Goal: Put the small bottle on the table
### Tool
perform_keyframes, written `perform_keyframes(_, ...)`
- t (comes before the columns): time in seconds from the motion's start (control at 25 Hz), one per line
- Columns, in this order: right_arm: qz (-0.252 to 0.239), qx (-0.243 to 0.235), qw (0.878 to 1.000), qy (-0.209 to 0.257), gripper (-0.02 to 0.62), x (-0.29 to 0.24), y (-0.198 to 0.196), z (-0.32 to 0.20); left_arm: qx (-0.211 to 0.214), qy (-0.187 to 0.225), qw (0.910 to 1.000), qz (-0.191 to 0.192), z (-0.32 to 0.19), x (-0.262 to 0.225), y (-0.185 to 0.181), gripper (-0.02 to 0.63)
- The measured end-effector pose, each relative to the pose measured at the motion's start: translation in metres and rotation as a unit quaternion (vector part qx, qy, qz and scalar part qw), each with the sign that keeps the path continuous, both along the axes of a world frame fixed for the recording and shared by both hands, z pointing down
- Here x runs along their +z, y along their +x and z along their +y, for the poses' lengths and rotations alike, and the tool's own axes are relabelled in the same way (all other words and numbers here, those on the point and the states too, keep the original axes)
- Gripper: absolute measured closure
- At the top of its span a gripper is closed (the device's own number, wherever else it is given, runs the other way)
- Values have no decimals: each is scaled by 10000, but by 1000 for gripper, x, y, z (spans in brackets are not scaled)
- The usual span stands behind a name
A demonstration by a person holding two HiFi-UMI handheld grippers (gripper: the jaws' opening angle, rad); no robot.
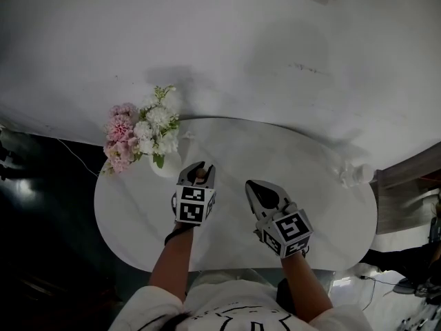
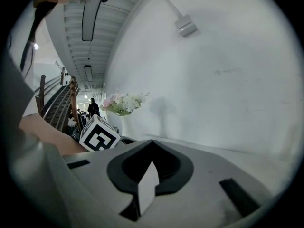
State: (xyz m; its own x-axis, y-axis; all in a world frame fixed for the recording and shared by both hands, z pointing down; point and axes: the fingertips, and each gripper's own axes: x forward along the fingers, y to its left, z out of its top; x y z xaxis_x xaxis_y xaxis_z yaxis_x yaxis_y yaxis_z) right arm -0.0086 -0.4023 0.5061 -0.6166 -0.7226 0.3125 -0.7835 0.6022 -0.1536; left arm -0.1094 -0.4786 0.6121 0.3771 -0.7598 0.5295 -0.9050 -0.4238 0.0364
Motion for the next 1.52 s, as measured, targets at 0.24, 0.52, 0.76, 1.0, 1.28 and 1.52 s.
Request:
perform_keyframes(0.24,10,47,10000,-75,595,6,4,2,32,-180,9998,-44,-4,14,2,505)
perform_keyframes(0.52,-1,19,9999,-132,595,11,4,5,215,-187,9993,-240,-2,17,7,504)
perform_keyframes(0.76,-13,-36,9999,-131,595,9,2,8,248,-54,9995,-207,0,18,9,503)
perform_keyframes(1.0,-26,-78,9999,-127,595,8,0,11,283,0,9995,-159,0,17,8,495)
perform_keyframes(1.28,-30,-80,9999,-141,595,8,3,14,253,23,9994,-233,1,18,6,477)
perform_keyframes(1.52,-34,-56,9999,-151,595,7,6,17,272,254,9993,-89,0,5,10,188)
